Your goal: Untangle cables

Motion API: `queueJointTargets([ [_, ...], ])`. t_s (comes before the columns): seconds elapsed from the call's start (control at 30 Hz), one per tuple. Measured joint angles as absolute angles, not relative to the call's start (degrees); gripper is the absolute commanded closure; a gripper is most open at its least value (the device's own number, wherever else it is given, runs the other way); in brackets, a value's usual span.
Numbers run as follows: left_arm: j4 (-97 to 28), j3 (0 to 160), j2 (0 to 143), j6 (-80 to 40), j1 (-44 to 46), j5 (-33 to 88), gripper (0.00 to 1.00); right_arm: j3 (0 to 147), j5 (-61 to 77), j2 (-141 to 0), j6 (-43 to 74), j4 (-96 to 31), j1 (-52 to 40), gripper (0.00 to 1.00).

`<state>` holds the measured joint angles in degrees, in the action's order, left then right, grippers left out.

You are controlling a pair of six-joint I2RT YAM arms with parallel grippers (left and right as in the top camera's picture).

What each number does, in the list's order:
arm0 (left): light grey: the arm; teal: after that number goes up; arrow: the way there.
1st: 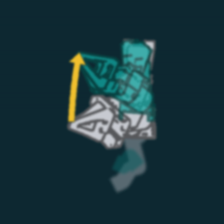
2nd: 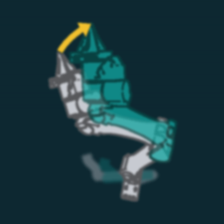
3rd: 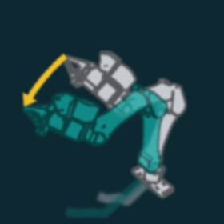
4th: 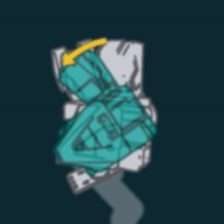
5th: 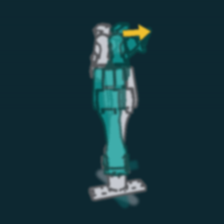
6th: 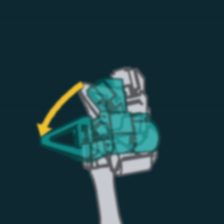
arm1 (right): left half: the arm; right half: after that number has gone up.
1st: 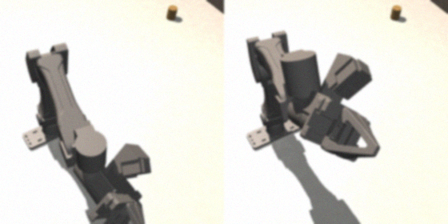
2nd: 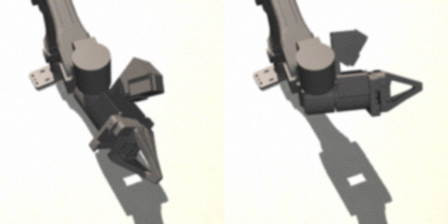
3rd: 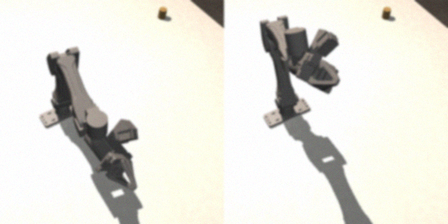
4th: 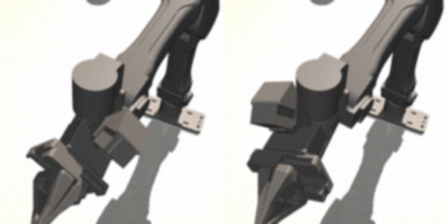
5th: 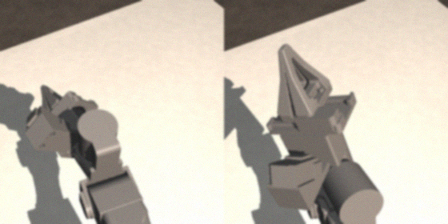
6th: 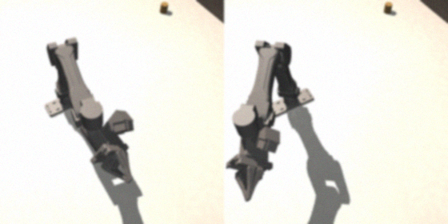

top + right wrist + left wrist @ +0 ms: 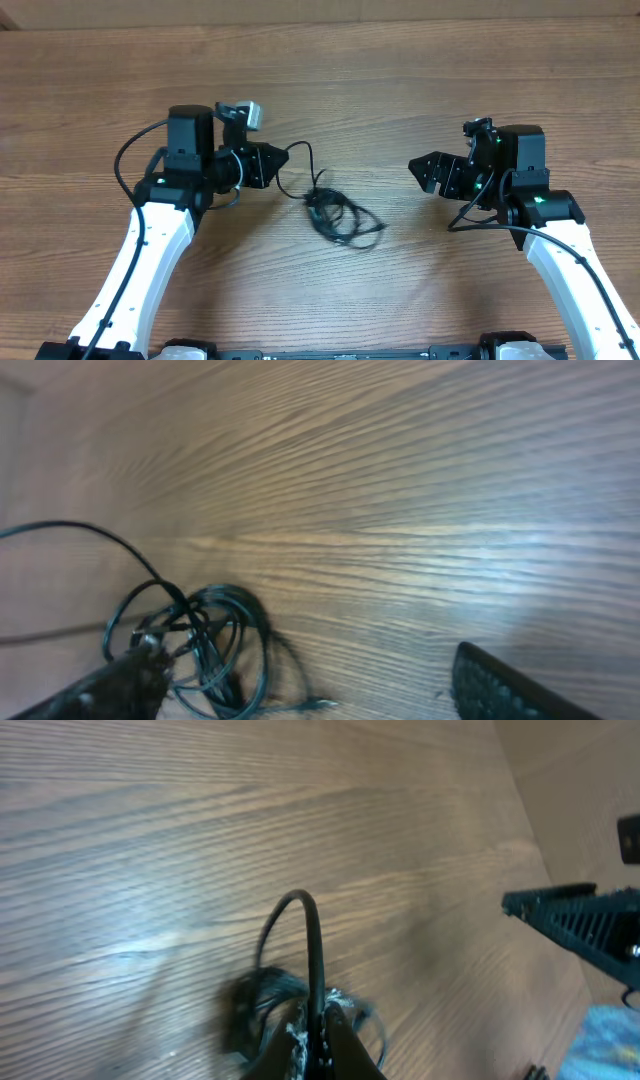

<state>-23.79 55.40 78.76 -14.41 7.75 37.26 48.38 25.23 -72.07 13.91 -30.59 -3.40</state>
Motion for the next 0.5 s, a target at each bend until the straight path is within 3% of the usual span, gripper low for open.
queueJointTargets([
  [0.13, -24.9, 55.4, 78.8, -14.0, 10.3, 36.3, 0.92, 48.4, 28.4, -72.1, 13.9, -30.6, -3.4, 0.12],
  [0.2, -25.7, 55.4, 78.8, -12.4, 11.6, 35.7, 0.42, 48.4, 29.8, -72.1, 13.9, -30.7, -3.4, 0.12],
  [0.5, -37.9, 55.5, 78.8, -9.4, 12.8, 24.0, 0.33, 48.4, 29.7, -72.1, 13.9, -32.5, -3.4, 0.12],
])
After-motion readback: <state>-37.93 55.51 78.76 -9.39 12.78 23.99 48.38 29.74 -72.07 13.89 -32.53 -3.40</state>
